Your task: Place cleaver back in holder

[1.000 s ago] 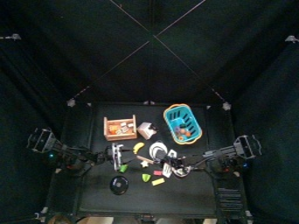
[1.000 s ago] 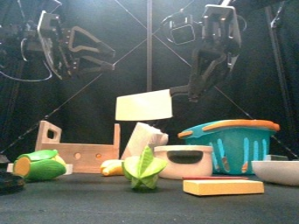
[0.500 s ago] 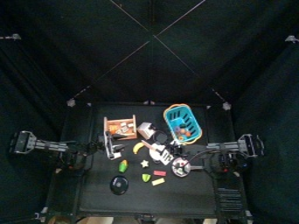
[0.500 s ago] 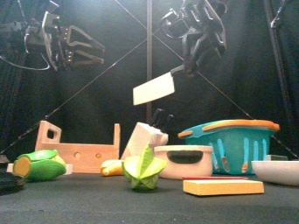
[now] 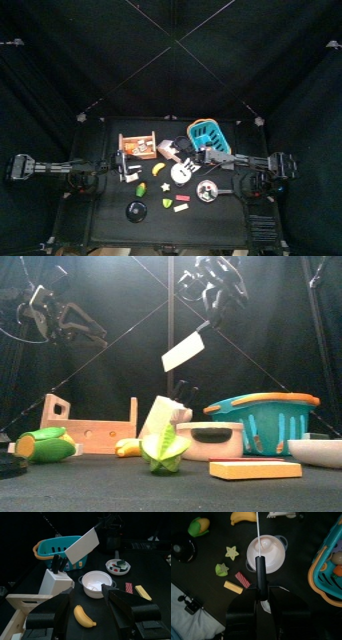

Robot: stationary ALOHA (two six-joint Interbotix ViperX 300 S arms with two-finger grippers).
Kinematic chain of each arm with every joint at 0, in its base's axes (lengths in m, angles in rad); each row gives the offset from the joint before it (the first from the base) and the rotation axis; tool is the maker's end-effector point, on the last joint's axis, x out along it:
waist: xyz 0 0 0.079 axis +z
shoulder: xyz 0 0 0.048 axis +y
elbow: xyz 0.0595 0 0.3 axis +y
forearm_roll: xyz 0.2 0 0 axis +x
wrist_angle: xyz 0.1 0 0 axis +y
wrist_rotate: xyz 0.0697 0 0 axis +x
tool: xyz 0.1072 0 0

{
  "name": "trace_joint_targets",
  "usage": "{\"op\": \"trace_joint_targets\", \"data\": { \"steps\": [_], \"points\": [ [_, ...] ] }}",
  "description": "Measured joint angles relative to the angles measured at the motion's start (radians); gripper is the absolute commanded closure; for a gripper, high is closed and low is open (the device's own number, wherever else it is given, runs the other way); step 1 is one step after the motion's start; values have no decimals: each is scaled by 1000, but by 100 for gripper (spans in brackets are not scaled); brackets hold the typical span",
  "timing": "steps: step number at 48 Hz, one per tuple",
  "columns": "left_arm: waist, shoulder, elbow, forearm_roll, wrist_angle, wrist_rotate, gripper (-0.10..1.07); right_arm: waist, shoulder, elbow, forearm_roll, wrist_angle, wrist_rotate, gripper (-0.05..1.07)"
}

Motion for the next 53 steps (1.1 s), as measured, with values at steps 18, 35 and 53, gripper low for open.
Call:
{"op": "trace_joint_targets", "data": {
  "steps": [18,35,53],
  "points": [
    [0,0,21,-2,3,-2,12,-146,114,-121,109,137,-124,65],
    [0,0,28,-2,5,-2,12,-163,201,-192,114,218,-186,65],
    [0,0,31,-3,5,-2,12,-170,238,-242,87,258,-193,65]
  ]
}}
